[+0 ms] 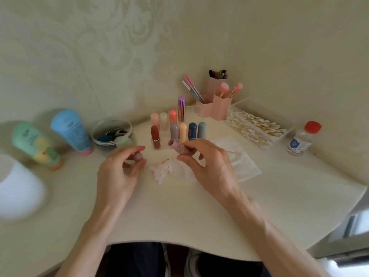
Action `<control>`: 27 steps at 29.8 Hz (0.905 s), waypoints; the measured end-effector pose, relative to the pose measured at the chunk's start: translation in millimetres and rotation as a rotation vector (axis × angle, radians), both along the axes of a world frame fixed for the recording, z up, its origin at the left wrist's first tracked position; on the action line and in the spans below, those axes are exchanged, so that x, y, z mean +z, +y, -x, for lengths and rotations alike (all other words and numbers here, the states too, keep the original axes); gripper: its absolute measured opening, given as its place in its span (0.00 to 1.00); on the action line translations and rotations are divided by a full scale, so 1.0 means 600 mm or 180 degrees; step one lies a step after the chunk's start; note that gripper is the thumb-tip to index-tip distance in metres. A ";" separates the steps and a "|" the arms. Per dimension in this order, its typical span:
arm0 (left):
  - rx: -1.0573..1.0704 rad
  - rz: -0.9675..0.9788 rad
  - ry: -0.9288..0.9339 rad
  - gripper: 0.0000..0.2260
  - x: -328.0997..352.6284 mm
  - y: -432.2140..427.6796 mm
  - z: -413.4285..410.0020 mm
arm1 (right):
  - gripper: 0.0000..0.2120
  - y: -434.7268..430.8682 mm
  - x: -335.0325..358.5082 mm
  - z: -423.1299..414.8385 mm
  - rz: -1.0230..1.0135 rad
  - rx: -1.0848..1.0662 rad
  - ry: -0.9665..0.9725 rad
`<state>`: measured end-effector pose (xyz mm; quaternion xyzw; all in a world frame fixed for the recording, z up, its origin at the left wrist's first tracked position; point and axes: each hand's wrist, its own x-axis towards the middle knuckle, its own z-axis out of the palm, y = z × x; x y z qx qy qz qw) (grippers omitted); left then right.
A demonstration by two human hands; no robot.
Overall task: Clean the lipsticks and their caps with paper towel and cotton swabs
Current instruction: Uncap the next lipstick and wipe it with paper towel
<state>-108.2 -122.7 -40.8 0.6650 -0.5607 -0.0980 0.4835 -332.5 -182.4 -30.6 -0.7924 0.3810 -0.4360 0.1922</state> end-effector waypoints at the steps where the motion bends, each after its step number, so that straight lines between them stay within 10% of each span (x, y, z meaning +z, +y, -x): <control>1: 0.0049 -0.0097 0.0014 0.17 -0.003 0.001 -0.005 | 0.08 0.000 0.000 -0.001 0.0005 0.0003 -0.0006; 14: -0.0128 0.0690 -0.0632 0.14 0.013 0.014 0.013 | 0.12 0.005 0.002 -0.002 -0.0364 0.0128 -0.0436; 27: -0.0880 0.0660 0.1291 0.08 0.029 0.019 0.064 | 0.12 0.011 0.001 -0.012 -0.0068 0.0501 -0.0314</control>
